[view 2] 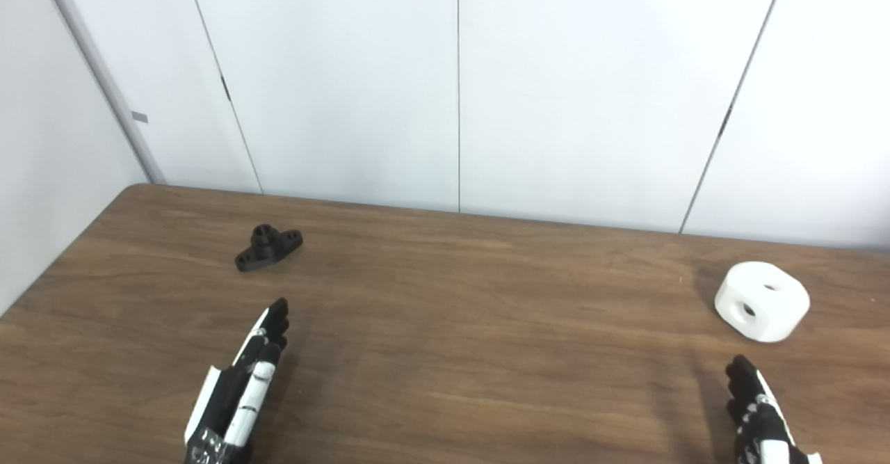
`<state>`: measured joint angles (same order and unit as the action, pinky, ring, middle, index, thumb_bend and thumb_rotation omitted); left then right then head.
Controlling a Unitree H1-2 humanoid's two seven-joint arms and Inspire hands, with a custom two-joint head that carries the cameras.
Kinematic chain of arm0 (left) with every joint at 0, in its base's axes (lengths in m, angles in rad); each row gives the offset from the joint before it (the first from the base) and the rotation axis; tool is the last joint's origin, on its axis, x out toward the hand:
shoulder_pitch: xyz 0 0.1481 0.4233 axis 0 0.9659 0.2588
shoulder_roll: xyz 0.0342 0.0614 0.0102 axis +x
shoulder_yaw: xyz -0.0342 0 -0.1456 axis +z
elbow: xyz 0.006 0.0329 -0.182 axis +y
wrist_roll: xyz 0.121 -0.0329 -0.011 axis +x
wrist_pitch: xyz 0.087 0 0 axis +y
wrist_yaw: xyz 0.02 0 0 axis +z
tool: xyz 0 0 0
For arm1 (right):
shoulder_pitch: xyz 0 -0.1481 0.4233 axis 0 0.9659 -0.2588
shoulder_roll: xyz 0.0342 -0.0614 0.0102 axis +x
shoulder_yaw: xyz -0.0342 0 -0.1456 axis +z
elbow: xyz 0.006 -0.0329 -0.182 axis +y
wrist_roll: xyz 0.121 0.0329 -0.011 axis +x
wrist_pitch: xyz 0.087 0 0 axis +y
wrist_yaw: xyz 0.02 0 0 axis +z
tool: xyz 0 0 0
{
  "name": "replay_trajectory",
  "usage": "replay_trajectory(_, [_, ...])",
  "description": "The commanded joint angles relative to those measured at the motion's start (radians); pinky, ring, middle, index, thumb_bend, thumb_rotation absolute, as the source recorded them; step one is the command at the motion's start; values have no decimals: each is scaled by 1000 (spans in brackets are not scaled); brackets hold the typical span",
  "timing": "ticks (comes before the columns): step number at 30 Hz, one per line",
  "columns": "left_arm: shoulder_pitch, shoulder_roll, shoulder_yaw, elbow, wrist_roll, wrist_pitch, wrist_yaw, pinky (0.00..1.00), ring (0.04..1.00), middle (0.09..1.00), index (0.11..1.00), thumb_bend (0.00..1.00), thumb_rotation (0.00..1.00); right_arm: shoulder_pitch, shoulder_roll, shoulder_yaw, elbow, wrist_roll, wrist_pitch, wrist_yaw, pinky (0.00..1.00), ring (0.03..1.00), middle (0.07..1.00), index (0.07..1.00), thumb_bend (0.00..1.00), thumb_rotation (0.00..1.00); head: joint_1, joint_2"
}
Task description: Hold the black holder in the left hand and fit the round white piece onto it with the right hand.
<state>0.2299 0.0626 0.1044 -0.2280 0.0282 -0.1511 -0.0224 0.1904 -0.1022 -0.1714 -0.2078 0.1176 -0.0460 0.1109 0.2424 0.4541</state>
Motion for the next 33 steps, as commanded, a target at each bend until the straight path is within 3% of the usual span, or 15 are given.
replay_trajectory(1, [59, 9, -13, -22, 104, -2, 21, 981, 980, 985, 986, 485, 730, 26, -2, 6, 16, 11, -54, 2, 1000, 989, 959, 932, 661, 1000, -4, 3])
replay_trajectory(5, [21, 20, 7, -82, 188, 40, 43, 941, 952, 952, 947, 580, 500, 18, -7, 10, 46, -2, -84, 3, 1000, 988, 968, 949, 676, 1000, -17, 1])
replay_trajectory(8, [-18, 22, 31, -132, 238, 110, 51, 950, 942, 935, 928, 676, 328, 16, -9, 15, 53, -17, -90, -1, 1000, 981, 969, 957, 667, 1000, -23, 1])
replay_trajectory(11, [-65, 53, 56, -158, 290, 168, 51, 972, 956, 925, 910, 754, 258, 13, -8, 15, 54, -24, -89, -3, 1000, 978, 968, 964, 649, 1000, -30, 4])
replay_trajectory(16, [-139, 135, 79, -164, 384, 245, 51, 952, 938, 910, 876, 819, 263, 9, 2, 14, 50, -44, -80, -18, 1000, 963, 959, 944, 626, 999, -35, 3])
replay_trajectory(22, [-212, 210, 90, -127, 426, 307, 49, 944, 951, 924, 858, 815, 294, 7, 10, 20, 53, -63, -88, -25, 1000, 943, 941, 935, 604, 997, -41, 6])
replay_trajectory(33, [-362, 315, 91, 89, 449, 358, 67, 927, 970, 938, 843, 838, 340, 1, 12, 35, 54, -78, -92, -37, 1000, 949, 940, 936, 590, 1000, -46, 9])
